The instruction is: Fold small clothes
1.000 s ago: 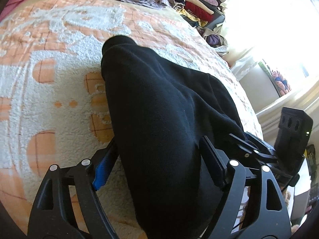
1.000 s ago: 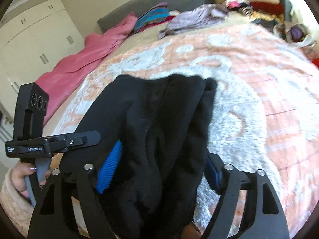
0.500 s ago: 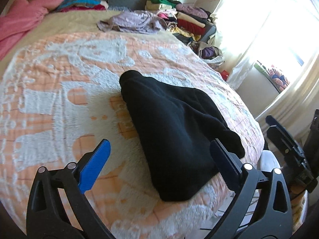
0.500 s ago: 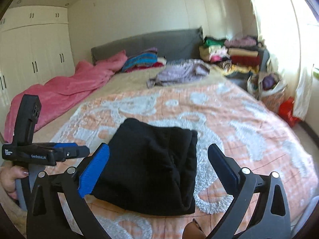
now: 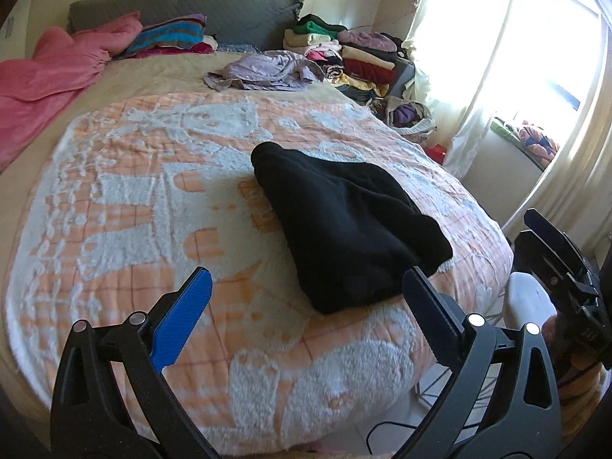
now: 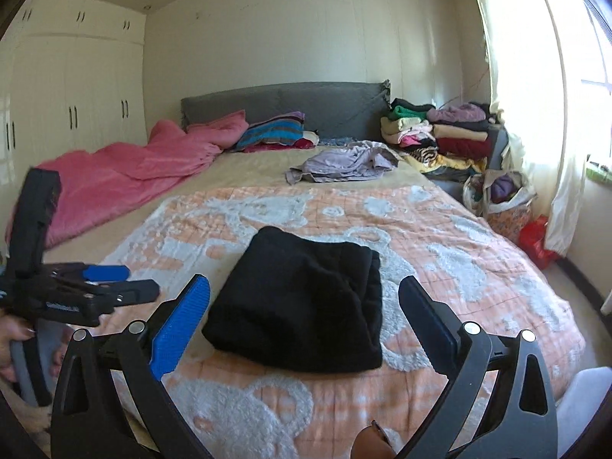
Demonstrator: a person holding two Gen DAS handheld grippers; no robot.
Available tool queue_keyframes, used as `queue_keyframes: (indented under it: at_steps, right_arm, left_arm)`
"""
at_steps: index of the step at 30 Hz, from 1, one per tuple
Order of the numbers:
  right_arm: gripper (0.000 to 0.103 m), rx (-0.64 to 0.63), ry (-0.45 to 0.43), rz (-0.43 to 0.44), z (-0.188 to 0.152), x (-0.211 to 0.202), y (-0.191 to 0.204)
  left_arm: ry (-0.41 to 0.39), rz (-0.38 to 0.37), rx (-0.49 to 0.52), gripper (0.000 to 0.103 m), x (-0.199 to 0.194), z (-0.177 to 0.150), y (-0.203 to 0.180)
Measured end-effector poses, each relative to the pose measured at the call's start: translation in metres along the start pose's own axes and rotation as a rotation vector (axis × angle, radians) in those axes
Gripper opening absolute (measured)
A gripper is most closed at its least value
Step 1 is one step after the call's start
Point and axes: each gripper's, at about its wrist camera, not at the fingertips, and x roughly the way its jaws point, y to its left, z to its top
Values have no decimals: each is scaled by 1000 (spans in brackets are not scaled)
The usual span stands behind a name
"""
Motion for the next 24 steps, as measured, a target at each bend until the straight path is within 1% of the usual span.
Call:
queue_keyframes:
  at_steps: [5,8,9,13,16,21,24]
  right_arm:
    - [98,-2,-15,-20,-16,-9,10]
    - [98,43,-11,-10,-25,-12,12]
    - [98,53,-11,-1,-29,-14,13]
    - [98,53,-31,-17,-35,-19,14]
    - [98,65,-41,-18,-39,-23,13]
    - [98,51,-11,-27,-51,-22,15]
    - [98,51,26,-28,-62,-17,16]
  left_arm:
    - [-17,17,-24,93,-7,-21,0]
    - [-11,21,-25,93,-8,-30,1]
    - [-11,24,-24,93,-9,-32,1]
    - [-32,41,-19,93,-14,-40,0]
    - [-29,42,-21,93,-14,-45,0]
    - [-29,50,-22,93,-15,-53,0]
    - [-25,53,-26,93,-14,-58,0]
